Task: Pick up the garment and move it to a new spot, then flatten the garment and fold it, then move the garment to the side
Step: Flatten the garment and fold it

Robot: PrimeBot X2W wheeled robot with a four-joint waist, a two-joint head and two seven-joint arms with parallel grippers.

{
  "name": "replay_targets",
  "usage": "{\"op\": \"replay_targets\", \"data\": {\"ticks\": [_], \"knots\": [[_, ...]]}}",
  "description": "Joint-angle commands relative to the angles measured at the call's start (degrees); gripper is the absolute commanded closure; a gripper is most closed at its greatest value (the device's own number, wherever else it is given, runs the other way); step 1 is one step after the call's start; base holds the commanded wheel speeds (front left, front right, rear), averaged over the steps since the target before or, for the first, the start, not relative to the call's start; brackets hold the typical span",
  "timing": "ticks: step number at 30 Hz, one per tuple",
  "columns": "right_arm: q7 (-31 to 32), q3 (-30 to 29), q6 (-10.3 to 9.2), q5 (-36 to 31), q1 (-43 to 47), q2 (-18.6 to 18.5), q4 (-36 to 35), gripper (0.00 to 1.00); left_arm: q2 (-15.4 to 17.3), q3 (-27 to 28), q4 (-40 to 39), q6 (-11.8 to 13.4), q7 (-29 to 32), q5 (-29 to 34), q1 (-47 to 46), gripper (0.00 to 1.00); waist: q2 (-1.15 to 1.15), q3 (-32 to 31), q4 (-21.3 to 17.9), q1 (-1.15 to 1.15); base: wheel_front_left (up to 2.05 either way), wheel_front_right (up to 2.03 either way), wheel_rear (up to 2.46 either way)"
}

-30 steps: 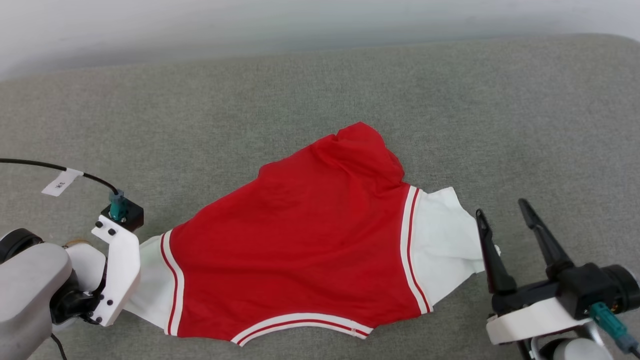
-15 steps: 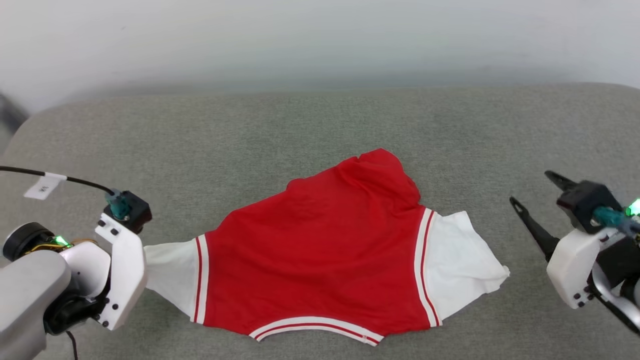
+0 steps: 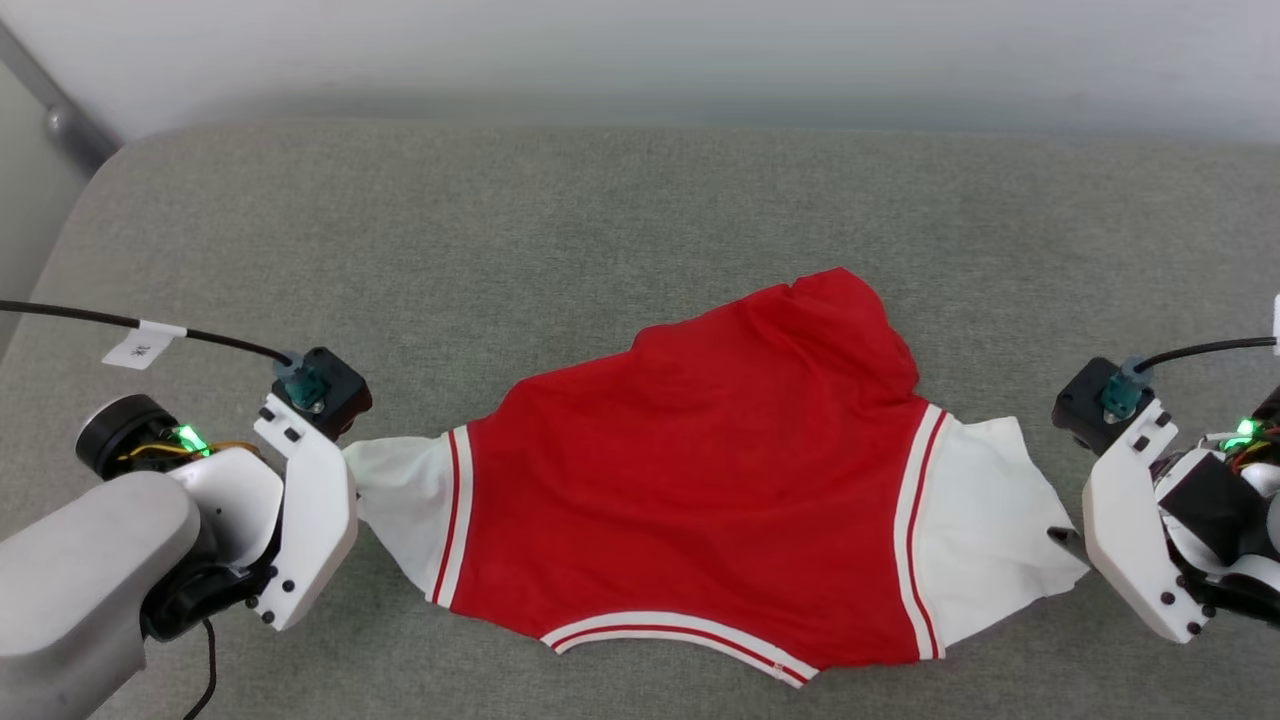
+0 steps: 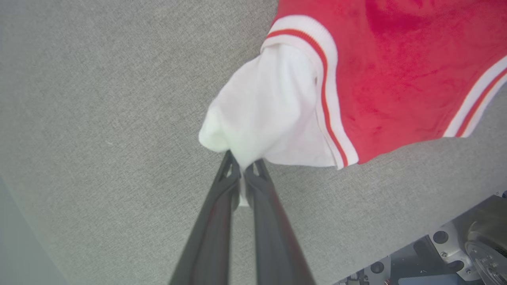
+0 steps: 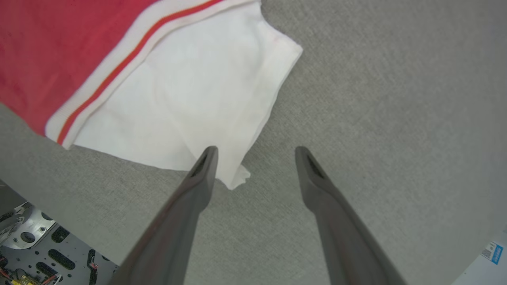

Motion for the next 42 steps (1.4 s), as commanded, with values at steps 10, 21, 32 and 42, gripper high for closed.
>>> {"op": "replay_targets", "data": {"ticks": [10, 21, 32, 42], "knots": [[-0.92, 10.88, -0.02, 4.18, 0.41, 3.24, 7.88, 0.00, -2.15, 0.34, 0.98, -1.13, -2.08, 1.22, -2.28, 1.00, 0.00, 3.97, 3.22, 0.00, 0.00, 0.00, 0.00], [-14.49, 10.57, -0.04, 5.82, -1.25, 3.89, 10.45, 1.00, -1.57, 1.34, 2.26, -1.49, -8.82, 0.67, 0.57, 1.00, 0.00, -1.39, 0.99, 0.00, 0.00, 0.00, 0.00], [-24.06, 5.02, -0.04, 4.64, -0.47, -2.59, 2.45, 1.00, 1.78, 5.12, -5.73, 0.14, -14.05, -0.95, 0.15, 1.00, 0.00, -9.09, -0.83, 0.00, 0.00, 0.00, 0.00], [-23.32, -7.67, -0.04, 1.70, -8.15, -2.39, -2.68, 1.00, -0.57, 10.93, -7.32, 0.54, -16.15, 0.92, -10.07, 1.00, 0.00, -8.28, -2.88, 0.00, 0.00, 0.00, 0.00]]}}
